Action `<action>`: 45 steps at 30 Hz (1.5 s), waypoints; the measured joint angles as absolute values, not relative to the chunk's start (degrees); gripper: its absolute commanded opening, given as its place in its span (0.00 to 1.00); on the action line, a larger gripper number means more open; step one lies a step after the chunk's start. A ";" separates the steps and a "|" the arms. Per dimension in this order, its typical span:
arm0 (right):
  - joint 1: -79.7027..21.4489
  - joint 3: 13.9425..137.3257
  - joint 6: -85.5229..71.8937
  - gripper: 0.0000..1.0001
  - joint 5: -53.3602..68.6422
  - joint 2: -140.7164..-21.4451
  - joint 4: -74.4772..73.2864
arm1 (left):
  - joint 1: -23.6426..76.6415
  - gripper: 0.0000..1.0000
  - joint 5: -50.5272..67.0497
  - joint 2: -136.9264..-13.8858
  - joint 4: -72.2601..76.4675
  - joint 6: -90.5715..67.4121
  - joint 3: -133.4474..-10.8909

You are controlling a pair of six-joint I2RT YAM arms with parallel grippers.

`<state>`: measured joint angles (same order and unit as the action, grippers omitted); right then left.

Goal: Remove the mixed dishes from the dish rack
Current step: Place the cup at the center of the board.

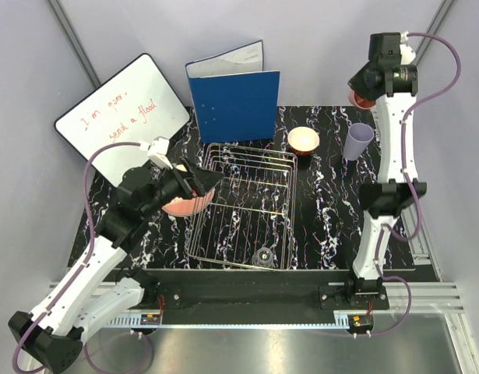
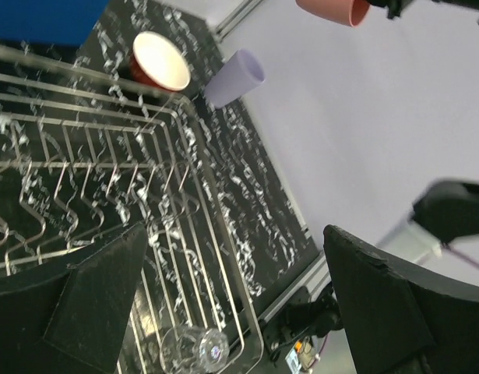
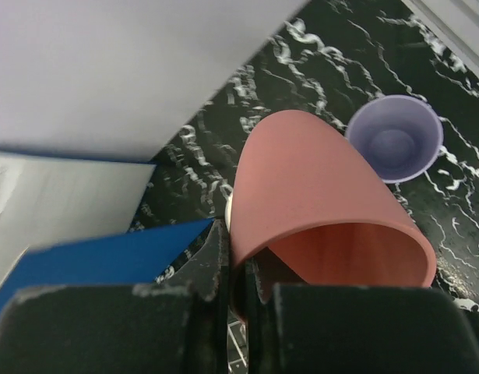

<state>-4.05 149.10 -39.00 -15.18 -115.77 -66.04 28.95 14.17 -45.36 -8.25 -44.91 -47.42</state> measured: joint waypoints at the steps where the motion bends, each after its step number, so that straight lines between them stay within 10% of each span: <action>1: -1.93 153.34 -39.99 0.00 -14.13 -120.42 -68.64 | 28.95 0.99 14.06 -45.12 -9.06 -44.88 -46.68; 39: 2.63 148.51 -40.10 0.00 -15.66 -131.63 -74.35 | 28.95 0.99 16.45 -49.78 -9.19 -45.50 -38.83; 45: 2.63 148.05 -39.88 0.45 -15.44 -132.75 -72.58 | 28.95 0.99 16.45 -51.51 -9.13 -45.52 -38.83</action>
<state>2.63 148.05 -39.88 -15.44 -132.75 -72.58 28.95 16.45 -51.51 -9.13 -45.52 -38.83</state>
